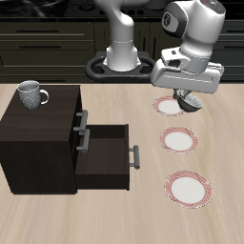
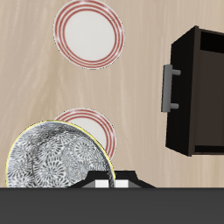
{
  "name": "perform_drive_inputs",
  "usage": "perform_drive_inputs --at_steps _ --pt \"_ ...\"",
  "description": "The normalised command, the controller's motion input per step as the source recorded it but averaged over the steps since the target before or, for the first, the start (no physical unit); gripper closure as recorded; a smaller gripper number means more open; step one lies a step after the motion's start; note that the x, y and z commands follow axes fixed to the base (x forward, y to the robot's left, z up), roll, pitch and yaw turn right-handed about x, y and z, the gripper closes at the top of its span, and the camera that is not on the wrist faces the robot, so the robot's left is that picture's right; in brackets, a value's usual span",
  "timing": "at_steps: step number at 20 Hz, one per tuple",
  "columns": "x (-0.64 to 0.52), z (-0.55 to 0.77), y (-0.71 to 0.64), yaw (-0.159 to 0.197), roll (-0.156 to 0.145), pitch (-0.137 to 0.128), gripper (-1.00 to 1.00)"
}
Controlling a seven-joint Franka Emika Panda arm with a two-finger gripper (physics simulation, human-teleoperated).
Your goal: Place the bowl on the middle plate relative to the robot
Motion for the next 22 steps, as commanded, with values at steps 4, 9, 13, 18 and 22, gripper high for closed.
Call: perform_drive_inputs --at_steps 4,9,13,18,22 --pt "0.03 -0.04 0.19 -0.013 0.055 0.004 1.0" --pt "0.06 -0.09 0.14 -0.036 0.054 0.011 1.0" --pt "-0.02 -0.3 0.06 -0.011 0.035 0.015 1.0" --pt "-0.01 -0.42 0.05 -0.037 0.032 0.038 1.0" --pt "0.05 -0.31 -0.05 -0.01 -0.007 0.021 1.0"
